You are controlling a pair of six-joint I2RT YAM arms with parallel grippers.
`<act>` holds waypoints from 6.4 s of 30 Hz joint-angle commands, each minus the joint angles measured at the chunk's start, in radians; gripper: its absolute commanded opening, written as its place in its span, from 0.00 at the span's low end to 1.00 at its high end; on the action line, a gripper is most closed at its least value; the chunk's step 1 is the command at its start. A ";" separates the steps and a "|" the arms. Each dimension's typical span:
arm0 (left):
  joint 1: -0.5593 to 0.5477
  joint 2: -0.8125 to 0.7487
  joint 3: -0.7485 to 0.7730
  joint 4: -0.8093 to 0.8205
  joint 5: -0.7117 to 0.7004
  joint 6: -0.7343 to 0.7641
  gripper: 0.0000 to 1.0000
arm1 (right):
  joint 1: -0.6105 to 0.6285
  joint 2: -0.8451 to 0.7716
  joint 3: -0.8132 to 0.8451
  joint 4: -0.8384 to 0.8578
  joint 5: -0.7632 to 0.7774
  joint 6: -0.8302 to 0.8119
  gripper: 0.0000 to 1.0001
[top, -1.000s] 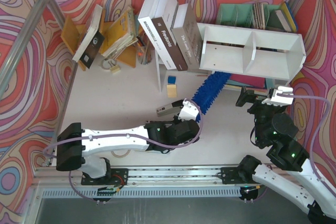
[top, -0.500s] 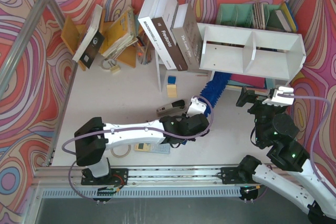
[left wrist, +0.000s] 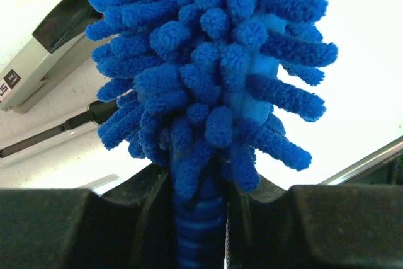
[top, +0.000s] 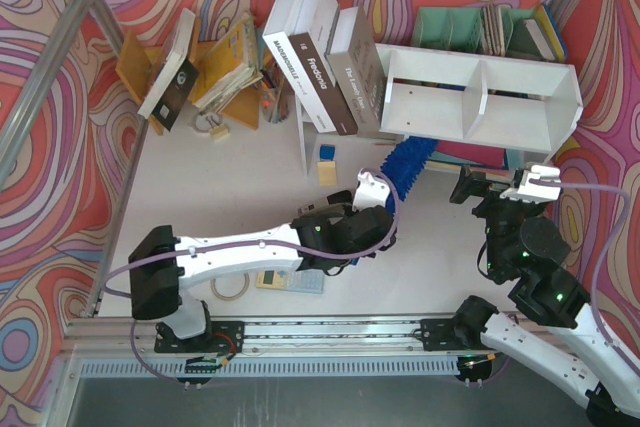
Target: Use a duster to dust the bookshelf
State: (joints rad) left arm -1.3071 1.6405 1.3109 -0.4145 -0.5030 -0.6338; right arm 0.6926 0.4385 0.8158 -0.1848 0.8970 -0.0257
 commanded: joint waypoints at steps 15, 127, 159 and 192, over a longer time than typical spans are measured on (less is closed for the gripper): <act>0.008 0.159 0.186 -0.080 0.040 -0.220 0.00 | -0.002 0.000 -0.007 0.015 0.002 0.004 0.99; -0.073 -0.218 -0.280 0.072 0.320 0.313 0.00 | -0.002 0.002 -0.014 0.030 0.015 -0.011 0.99; -0.105 -0.157 -0.242 0.083 0.338 0.363 0.00 | -0.002 0.002 -0.013 0.025 0.014 -0.009 0.99; -0.028 -0.117 -0.254 -0.053 -0.061 0.055 0.00 | -0.002 -0.015 -0.014 0.024 0.009 -0.008 0.99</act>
State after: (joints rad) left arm -1.3434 1.6115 1.1080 -0.4038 -0.4618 -0.4355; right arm 0.6926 0.4385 0.8074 -0.1841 0.8974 -0.0265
